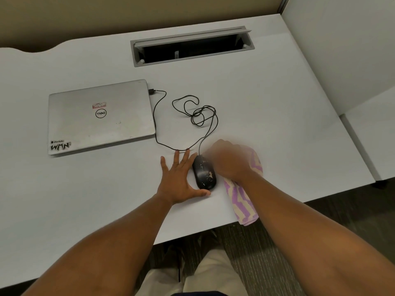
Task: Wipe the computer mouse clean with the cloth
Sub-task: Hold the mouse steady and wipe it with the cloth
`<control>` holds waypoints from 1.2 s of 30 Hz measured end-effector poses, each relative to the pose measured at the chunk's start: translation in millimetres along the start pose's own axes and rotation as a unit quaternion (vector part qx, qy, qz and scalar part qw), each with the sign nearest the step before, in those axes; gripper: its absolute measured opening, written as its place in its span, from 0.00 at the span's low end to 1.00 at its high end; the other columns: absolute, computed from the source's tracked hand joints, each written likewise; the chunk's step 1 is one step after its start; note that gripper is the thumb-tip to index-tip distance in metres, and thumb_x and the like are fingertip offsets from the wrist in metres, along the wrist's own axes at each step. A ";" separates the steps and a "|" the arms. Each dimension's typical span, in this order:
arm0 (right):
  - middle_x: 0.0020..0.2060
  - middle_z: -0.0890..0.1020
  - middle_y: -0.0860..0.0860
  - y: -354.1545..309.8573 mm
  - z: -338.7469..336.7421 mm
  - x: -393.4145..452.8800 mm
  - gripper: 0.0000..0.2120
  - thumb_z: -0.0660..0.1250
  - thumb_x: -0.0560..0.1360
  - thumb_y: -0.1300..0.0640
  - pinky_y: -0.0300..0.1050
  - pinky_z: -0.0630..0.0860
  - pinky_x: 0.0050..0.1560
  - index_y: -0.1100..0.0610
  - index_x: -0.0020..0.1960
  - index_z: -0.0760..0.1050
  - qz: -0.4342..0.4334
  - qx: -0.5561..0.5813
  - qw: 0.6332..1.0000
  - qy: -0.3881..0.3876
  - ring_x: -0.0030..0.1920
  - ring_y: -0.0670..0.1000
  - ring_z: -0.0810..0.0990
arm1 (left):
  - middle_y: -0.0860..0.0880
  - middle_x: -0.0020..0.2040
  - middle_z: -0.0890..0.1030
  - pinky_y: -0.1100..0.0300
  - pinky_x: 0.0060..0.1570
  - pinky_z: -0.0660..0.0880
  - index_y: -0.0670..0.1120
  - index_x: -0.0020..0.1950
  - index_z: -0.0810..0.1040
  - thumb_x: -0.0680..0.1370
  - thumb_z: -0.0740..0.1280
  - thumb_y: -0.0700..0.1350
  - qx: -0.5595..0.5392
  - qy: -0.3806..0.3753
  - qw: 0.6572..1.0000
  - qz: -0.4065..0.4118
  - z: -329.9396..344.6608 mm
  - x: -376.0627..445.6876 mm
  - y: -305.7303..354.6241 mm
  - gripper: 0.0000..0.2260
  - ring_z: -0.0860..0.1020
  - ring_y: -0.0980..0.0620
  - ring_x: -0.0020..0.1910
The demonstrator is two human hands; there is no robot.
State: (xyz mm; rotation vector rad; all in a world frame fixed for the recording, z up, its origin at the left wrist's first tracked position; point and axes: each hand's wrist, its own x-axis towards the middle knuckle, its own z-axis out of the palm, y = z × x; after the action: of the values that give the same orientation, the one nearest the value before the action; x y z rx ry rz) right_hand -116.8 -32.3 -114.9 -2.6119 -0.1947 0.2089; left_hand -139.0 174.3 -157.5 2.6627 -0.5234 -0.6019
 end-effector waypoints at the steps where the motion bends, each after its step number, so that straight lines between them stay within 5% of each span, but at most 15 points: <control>1: 0.52 0.80 0.48 -0.1 0.1 -1.1 0.14 0.65 0.74 0.60 0.52 0.71 0.54 0.52 0.57 0.82 -0.004 -0.002 1.000 0.000 0.53 0.52 0.77 | 0.53 0.83 0.44 0.34 0.73 0.32 0.56 0.83 0.44 0.60 0.60 0.83 -0.002 0.000 1.000 0.000 -0.1 -0.1 0.1 0.59 0.35 0.48 0.80; 8: 0.46 0.82 0.52 4.6 1.8 -11.9 0.11 0.68 0.68 0.65 0.57 0.75 0.47 0.58 0.49 0.83 -0.021 0.035 0.999 0.032 0.47 0.55 0.80 | 0.53 0.83 0.44 0.34 0.73 0.31 0.57 0.82 0.44 0.60 0.61 0.83 -0.008 -0.003 1.000 -0.005 0.0 0.7 0.8 0.59 0.36 0.49 0.80; 15: 0.50 0.80 0.50 -4.1 2.0 0.0 0.13 0.66 0.72 0.63 0.56 0.73 0.53 0.55 0.53 0.83 -0.007 0.036 0.999 0.018 0.52 0.53 0.78 | 0.53 0.83 0.45 0.34 0.73 0.32 0.56 0.82 0.44 0.60 0.60 0.83 -0.005 0.000 1.000 -0.005 0.8 0.3 -0.2 0.59 0.36 0.48 0.81; 26: 0.46 0.80 0.53 2.0 0.1 -7.6 0.12 0.68 0.69 0.67 0.54 0.75 0.48 0.59 0.50 0.83 -0.028 0.050 0.997 0.046 0.48 0.56 0.79 | 0.53 0.83 0.43 0.34 0.73 0.31 0.57 0.82 0.43 0.61 0.61 0.83 0.002 -0.004 1.000 -0.007 0.6 -1.8 2.2 0.59 0.34 0.49 0.80; 32: 0.52 0.79 0.51 -0.7 -2.1 -5.5 0.14 0.65 0.73 0.62 0.51 0.72 0.54 0.55 0.56 0.82 -0.018 0.024 0.999 -0.012 0.54 0.53 0.76 | 0.54 0.83 0.42 0.33 0.72 0.31 0.57 0.82 0.42 0.61 0.60 0.83 0.005 -0.007 1.000 -0.011 2.6 -3.8 4.4 0.59 0.34 0.49 0.80; 36: 0.48 0.80 0.52 0.3 -7.2 -9.3 0.13 0.67 0.69 0.65 0.54 0.76 0.50 0.57 0.51 0.84 -0.032 0.040 0.998 -0.032 0.50 0.53 0.78 | 0.54 0.83 0.41 0.33 0.72 0.31 0.57 0.82 0.42 0.60 0.60 0.84 0.012 -0.008 1.000 -0.010 2.6 -3.9 4.3 0.59 0.33 0.49 0.80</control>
State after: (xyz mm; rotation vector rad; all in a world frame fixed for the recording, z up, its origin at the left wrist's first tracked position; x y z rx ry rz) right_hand -124.6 -37.7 -107.8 -2.5163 -0.2864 0.2721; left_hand -144.6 171.5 -156.6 2.6920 -0.5114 -0.6275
